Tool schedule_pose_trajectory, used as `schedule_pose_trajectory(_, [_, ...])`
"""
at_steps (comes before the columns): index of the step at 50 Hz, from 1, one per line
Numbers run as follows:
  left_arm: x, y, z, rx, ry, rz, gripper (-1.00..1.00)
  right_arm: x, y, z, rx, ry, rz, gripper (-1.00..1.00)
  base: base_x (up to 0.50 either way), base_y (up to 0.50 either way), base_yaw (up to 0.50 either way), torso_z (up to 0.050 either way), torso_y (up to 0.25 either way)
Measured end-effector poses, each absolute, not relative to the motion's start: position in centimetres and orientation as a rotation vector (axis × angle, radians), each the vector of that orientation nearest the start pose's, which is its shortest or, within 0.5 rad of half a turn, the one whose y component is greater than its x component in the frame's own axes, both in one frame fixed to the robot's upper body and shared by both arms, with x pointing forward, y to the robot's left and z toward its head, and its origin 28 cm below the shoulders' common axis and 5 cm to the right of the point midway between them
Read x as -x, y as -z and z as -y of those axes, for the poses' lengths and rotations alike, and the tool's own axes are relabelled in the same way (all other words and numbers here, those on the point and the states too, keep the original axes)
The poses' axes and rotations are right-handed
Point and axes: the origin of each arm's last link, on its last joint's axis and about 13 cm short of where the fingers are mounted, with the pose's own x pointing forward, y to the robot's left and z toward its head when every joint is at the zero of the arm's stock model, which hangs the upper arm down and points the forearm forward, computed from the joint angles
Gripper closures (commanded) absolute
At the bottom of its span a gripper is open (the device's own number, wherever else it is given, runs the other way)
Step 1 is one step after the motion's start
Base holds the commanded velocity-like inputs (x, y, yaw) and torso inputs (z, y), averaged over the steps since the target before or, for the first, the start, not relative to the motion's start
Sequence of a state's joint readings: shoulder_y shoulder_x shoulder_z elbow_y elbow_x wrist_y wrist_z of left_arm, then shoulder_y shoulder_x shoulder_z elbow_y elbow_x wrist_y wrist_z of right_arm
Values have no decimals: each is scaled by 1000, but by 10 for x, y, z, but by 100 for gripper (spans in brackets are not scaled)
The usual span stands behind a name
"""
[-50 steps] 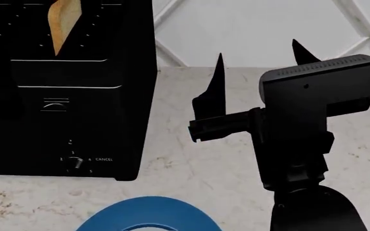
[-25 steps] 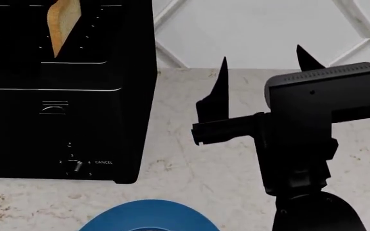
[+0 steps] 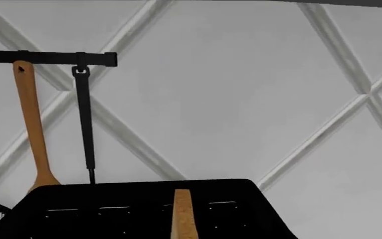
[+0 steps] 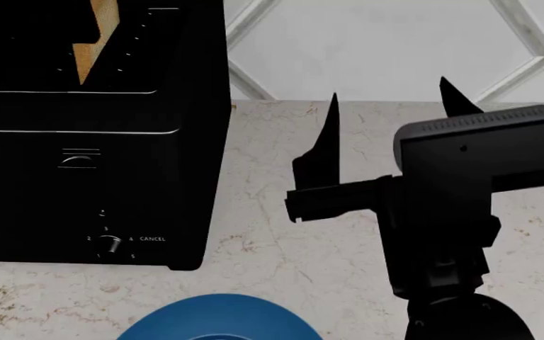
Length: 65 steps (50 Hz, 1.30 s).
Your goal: Place the toasted item on a plate.
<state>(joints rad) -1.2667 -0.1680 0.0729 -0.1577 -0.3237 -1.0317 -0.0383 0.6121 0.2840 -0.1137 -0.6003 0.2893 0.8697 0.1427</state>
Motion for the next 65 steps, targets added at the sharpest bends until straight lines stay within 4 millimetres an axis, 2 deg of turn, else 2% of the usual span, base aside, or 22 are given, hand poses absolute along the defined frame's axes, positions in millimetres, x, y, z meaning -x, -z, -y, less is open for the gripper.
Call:
schedule_pose_trajectory(11, [-376, -318, -224, 75, 146, -9, -100, -262, -218, 114, 134, -84, 294, -100, 0, 0, 0, 0, 0])
schedule_pose_trajectory(24, [-394, -315, -222, 40, 126, -64, -100, -261, -217, 116, 136, -81, 289, -100, 0, 0, 0, 0, 0])
schedule_pose_trajectory(65, [-431, -281, -227, -5, 55, -167, -100, -254, -210, 120, 134, -66, 274, -100, 0, 0, 0, 0, 0])
